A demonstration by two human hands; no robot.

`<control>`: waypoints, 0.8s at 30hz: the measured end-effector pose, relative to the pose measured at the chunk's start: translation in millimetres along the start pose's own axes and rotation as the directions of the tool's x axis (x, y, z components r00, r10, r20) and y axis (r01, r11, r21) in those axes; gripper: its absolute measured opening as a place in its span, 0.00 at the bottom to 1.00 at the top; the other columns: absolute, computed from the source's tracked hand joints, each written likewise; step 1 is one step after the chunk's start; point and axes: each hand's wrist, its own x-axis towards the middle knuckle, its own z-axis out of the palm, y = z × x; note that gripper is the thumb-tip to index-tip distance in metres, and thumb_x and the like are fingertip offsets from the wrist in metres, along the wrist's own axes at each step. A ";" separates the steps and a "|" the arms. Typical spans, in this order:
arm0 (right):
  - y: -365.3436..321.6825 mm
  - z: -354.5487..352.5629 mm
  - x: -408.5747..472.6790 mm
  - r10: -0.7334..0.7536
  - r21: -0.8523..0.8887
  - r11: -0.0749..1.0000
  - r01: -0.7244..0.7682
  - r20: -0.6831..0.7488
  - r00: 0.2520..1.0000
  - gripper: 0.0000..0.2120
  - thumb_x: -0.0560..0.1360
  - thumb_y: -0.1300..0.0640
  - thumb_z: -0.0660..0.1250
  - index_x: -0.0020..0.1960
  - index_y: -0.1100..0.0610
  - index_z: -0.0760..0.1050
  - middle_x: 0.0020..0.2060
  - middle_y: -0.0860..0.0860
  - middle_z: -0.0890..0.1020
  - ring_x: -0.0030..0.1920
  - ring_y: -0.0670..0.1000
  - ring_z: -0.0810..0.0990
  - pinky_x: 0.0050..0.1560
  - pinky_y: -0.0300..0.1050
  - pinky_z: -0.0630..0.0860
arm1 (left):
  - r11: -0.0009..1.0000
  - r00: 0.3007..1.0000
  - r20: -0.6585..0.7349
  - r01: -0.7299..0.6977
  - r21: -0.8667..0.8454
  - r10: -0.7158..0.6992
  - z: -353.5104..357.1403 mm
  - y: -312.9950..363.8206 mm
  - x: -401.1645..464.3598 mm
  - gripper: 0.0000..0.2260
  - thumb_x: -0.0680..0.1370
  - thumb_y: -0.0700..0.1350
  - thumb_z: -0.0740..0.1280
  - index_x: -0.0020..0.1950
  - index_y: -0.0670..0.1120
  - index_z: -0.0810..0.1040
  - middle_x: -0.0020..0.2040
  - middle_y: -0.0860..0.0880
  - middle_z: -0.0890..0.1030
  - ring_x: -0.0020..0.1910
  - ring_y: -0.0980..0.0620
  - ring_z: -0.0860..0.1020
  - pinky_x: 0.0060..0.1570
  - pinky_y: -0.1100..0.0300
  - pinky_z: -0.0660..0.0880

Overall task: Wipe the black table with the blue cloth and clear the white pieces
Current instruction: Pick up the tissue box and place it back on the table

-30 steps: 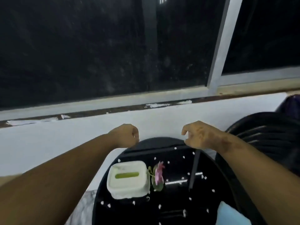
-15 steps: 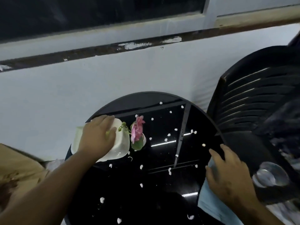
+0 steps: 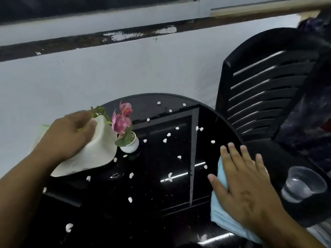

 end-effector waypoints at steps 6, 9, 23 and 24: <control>3.8 4.0 -1.2 -0.010 0.056 0.998 0.012 -0.027 1.000 0.41 0.73 0.29 0.36 0.79 0.52 0.39 0.80 0.50 0.43 0.79 0.52 0.37 0.77 0.55 0.35 | 0.998 1.000 -0.001 -0.017 0.059 0.017 2.0 -8.6 3.8 0.21 0.79 0.58 0.61 0.72 0.55 0.72 0.72 0.51 0.72 0.70 0.47 0.70 0.68 0.52 0.64; 6.2 5.5 -1.3 -0.030 0.093 0.995 0.035 -0.054 0.998 0.40 0.76 0.30 0.41 0.80 0.52 0.41 0.80 0.51 0.45 0.79 0.54 0.39 0.77 0.55 0.35 | 0.998 1.000 0.009 -0.026 0.050 0.025 1.5 -9.2 2.7 0.21 0.80 0.58 0.61 0.72 0.57 0.71 0.72 0.52 0.71 0.71 0.47 0.68 0.68 0.54 0.62; -8.7 -9.5 -3.0 -0.141 0.134 0.979 0.155 -0.107 0.984 0.36 0.79 0.38 0.53 0.80 0.53 0.47 0.80 0.53 0.51 0.80 0.56 0.44 0.79 0.52 0.44 | 0.999 0.999 0.036 -0.027 0.039 0.026 -2.2 -5.0 -2.6 0.22 0.80 0.56 0.59 0.74 0.51 0.69 0.74 0.49 0.70 0.73 0.47 0.67 0.70 0.55 0.60; -17.4 -14.7 -0.6 -0.219 0.160 0.958 0.239 -0.131 0.967 0.35 0.79 0.39 0.57 0.80 0.52 0.49 0.79 0.51 0.54 0.80 0.54 0.47 0.79 0.50 0.48 | 0.999 0.999 0.034 -0.029 0.042 0.027 -1.8 -6.0 -2.3 0.22 0.80 0.56 0.59 0.74 0.51 0.69 0.74 0.49 0.70 0.73 0.47 0.67 0.70 0.55 0.60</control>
